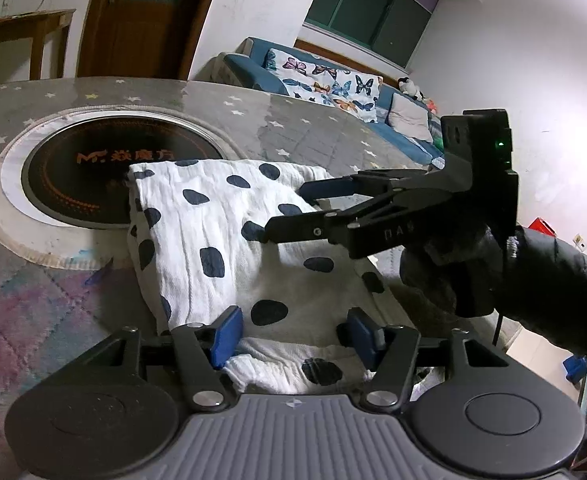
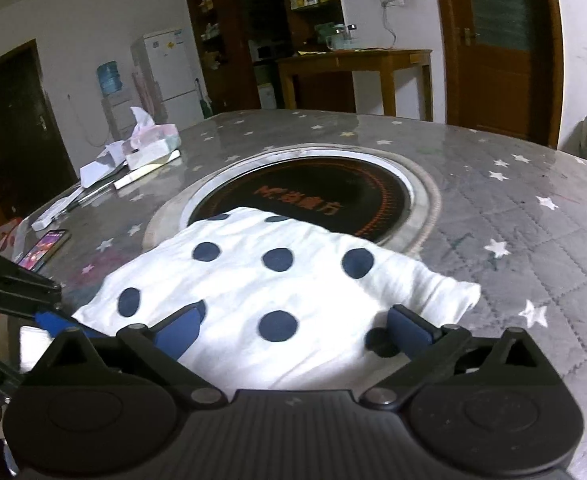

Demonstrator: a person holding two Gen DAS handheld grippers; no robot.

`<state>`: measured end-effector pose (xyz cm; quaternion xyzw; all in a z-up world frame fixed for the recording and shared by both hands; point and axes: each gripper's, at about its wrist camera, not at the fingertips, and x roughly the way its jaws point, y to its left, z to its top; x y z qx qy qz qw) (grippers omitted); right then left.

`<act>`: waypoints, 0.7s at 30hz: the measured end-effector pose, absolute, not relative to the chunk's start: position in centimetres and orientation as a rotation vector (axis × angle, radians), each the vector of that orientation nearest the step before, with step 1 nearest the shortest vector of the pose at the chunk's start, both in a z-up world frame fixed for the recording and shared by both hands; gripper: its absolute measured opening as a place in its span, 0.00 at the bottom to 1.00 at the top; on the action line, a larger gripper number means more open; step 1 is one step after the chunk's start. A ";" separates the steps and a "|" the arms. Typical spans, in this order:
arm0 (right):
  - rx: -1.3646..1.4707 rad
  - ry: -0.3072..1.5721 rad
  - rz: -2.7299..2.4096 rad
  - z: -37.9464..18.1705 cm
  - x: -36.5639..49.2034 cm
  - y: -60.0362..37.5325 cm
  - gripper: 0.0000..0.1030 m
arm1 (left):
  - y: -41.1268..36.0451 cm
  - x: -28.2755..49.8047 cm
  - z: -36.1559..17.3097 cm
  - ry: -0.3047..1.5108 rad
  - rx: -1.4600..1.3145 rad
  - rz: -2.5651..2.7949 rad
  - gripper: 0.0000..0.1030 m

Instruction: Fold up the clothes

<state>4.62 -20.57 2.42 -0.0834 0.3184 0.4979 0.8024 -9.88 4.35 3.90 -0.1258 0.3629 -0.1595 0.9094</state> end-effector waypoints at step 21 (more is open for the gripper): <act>-0.168 0.659 1.068 2.0 5.4 -20.3 1.00 | 4.1 -10.4 4.3 0.726 -0.264 -0.342 0.69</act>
